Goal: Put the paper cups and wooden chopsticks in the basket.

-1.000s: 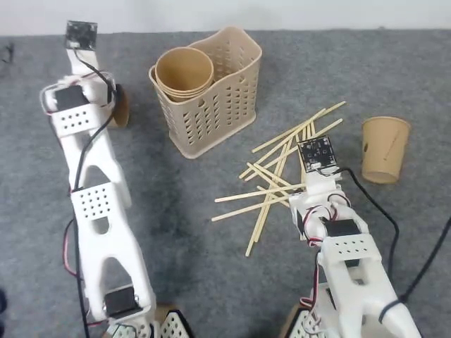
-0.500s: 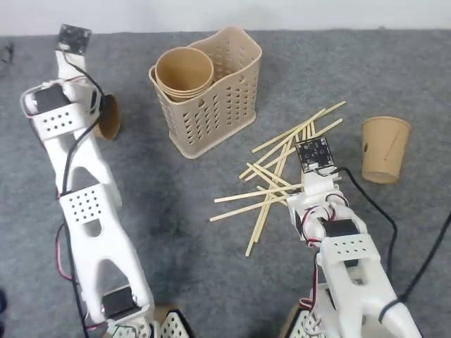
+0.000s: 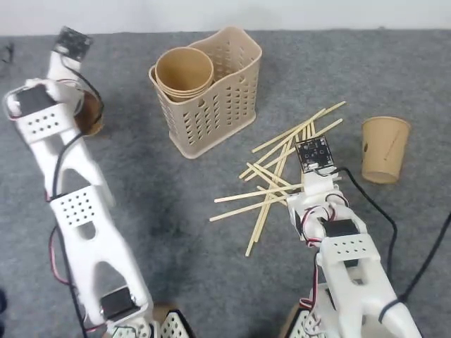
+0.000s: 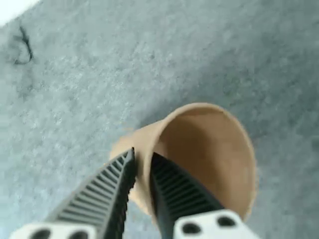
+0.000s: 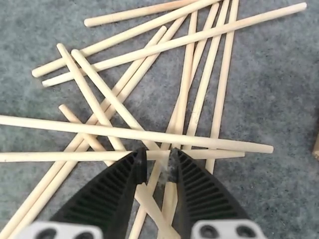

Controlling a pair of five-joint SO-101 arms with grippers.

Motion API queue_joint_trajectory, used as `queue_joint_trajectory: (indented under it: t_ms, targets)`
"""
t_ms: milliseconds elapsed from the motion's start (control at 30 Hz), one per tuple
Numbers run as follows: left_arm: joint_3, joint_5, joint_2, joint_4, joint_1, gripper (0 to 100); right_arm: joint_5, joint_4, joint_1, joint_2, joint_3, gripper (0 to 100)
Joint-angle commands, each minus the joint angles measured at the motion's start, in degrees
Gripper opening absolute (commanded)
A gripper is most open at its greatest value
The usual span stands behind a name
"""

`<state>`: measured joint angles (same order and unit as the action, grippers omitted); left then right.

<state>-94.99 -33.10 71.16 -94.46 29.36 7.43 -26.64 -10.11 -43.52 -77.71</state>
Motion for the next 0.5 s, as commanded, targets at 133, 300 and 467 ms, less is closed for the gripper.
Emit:
queue_joint_trajectory:
  t_ms: [133,300,467]
  targets:
    - [-1.1,-4.13,-3.96,1.05,7.65,1,0.79,0.66,-0.22,-1.36,0.26,9.0]
    - [-1.1,-3.87,0.18,2.99,11.52,1,0.79,0.66,-0.22,-1.36,0.26,9.0]
    - [-1.19,-3.25,2.29,6.42,12.04,1,0.79,0.57,-0.31,-1.27,0.26,9.0]
